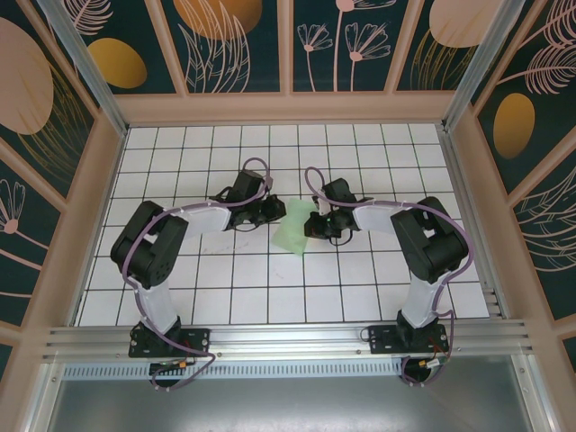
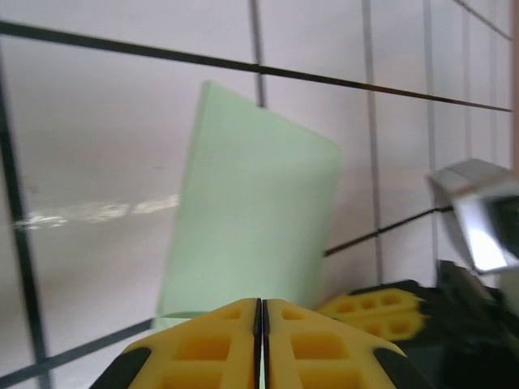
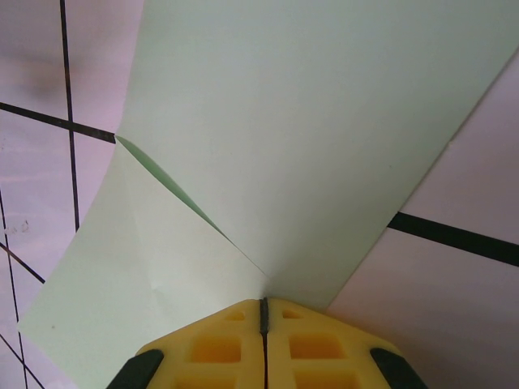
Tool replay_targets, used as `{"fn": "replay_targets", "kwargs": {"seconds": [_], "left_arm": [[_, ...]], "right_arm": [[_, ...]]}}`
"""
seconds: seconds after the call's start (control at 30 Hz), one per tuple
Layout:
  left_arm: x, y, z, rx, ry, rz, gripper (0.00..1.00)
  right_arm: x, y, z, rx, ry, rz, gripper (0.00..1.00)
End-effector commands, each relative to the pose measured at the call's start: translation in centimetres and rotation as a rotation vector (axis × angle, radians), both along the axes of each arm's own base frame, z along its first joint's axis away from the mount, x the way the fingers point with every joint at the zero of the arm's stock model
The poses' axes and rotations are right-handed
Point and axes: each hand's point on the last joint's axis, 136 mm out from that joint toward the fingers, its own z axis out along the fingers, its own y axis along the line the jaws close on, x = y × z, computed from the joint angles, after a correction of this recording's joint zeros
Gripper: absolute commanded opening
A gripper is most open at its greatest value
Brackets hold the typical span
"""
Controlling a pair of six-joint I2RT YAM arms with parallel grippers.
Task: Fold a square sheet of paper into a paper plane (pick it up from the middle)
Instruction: Fold the triangle a second time at the center of the table.
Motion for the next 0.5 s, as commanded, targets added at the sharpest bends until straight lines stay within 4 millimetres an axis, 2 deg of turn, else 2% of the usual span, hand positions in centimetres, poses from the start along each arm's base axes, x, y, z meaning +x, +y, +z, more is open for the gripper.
{"fn": "replay_targets", "kwargs": {"seconds": [0.0, 0.23, 0.47], "left_arm": [[-1.6, -2.0, 0.4, -0.068, 0.014, -0.071, 0.12], [-2.8, -2.5, -3.1, -0.017, 0.097, -0.088, 0.09], [-3.4, -1.1, -6.5, 0.088, 0.170, -0.056, 0.08]], "right_arm": [[-3.6, -5.7, -7.1, -0.308, 0.146, -0.047, 0.07], [-3.6, -5.7, -7.3, -0.305, 0.152, -0.050, 0.07], [-3.8, -5.9, -7.7, -0.316, 0.161, -0.053, 0.07]]}}
